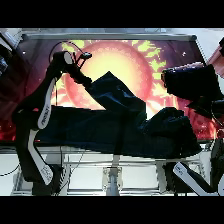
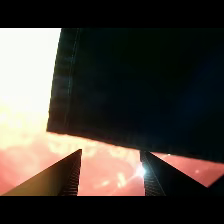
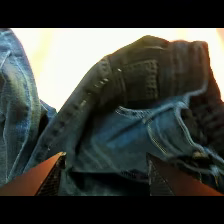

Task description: Fold the clothes and pants, and hang the long-sleeved shirts on hangers.

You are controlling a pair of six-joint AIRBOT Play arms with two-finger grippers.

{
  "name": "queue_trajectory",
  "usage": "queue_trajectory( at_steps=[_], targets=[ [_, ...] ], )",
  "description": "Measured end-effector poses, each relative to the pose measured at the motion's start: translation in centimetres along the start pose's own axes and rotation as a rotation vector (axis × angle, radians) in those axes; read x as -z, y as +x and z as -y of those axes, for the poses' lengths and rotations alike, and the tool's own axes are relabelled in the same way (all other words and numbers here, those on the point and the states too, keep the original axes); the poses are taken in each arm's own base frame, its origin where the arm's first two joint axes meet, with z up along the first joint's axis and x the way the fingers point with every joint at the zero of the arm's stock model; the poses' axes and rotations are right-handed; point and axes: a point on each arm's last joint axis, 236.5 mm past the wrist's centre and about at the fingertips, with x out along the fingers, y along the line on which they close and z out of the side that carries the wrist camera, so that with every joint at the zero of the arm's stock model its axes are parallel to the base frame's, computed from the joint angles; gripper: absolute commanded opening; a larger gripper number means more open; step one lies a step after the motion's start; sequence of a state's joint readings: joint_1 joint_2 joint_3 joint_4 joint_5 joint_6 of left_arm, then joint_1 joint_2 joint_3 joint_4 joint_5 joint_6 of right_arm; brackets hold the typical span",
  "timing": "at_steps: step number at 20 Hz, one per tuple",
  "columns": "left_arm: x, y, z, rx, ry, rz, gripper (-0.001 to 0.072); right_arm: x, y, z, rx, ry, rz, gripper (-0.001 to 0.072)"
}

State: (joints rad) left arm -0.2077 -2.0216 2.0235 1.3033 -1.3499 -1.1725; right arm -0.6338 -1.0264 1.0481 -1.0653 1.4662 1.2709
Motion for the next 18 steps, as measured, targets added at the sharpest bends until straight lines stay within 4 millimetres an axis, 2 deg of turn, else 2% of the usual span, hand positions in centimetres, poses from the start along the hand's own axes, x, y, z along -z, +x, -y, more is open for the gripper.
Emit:
queue_trajectory(
  at_steps=[5, 12, 18],
  targets=[
    [-0.5, 2.1, -1.3, 0.028, -0.056, 0.019, 0.0435, -1.2, 0.8, -1.2, 0.009, -0.063, 0.037, 0.0539],
    [-2.8, 2.5, -3.2, -0.019, -0.057, 0.122, 0.0434, -1.5, 1.3, -2.1, 0.008, -0.097, 0.043, 0.054],
    [-1.9, 2.8, -4.2, -0.045, -0.066, 0.092, 0.0434, -1.5, 1.3, -2.2, 0.009, -0.1, 0.043, 0.0539]
  ],
)
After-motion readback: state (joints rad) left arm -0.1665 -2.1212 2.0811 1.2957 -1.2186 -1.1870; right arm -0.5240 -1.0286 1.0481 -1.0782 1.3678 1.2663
